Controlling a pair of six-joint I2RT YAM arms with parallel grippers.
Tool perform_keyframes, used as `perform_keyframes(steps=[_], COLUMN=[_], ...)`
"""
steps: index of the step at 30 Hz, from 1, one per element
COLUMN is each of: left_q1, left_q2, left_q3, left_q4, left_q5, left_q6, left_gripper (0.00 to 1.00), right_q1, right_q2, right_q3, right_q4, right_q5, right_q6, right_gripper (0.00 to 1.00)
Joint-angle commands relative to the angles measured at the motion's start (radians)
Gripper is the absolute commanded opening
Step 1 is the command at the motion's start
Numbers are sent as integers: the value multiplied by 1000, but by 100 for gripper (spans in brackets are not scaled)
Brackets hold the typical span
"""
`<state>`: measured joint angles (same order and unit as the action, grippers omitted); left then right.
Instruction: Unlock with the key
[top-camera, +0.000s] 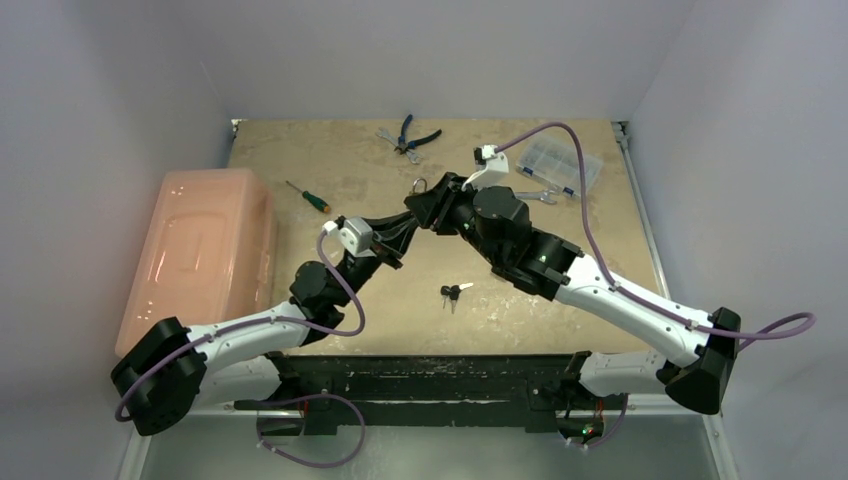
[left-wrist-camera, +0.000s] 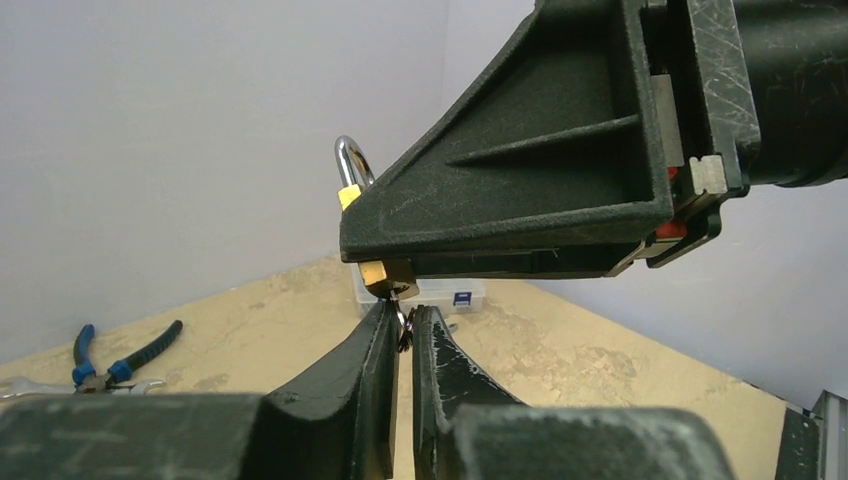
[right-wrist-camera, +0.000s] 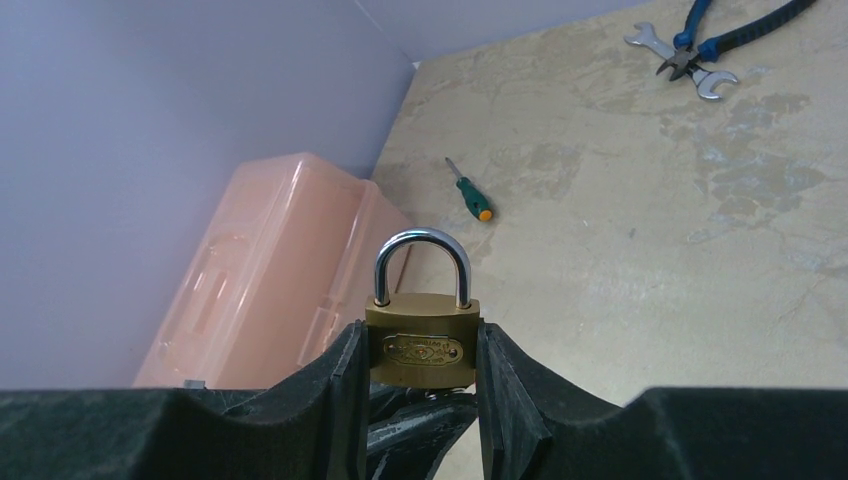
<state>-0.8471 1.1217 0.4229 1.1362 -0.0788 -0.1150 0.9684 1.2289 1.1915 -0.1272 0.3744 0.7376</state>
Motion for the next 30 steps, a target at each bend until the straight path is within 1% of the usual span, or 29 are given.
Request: perform_keyframes(steps=[1,2,10,13,16,19,23,30], left_q1=[6,6,7,6,-7,-34,-43,-46], left_q2=[-23,-24,-39,-42,-43,-43,-46,-45], left_q3=[28,26,21,30,53,60,60,68], left_q4=[40,42,38,3,-66,-99,-102,-114], left_q5=[-68,-76,-122,-140,-143,-185,-239,-311], left_q6=[-8,-8,16,69,183,282,325,367], left_gripper=[4,0,0,0,0,0,0,0], right_q1=[25,27,58,65,72,84,97,124], right_q2=[-37,-41,-57,-52,-39,-28,-21,3], right_q3=[-40,-52,-104,-102,-80,-67,-65,-30], right_q4=[121,141,186,166,133,129,129,59], right_q5=[-63,-67,-79,-55,-27,-10,3,57], right_q6=[-33,-40,-88,-82,-72,-70,-65,-47], right_gripper=[0,0,0,0,0,0,0,0])
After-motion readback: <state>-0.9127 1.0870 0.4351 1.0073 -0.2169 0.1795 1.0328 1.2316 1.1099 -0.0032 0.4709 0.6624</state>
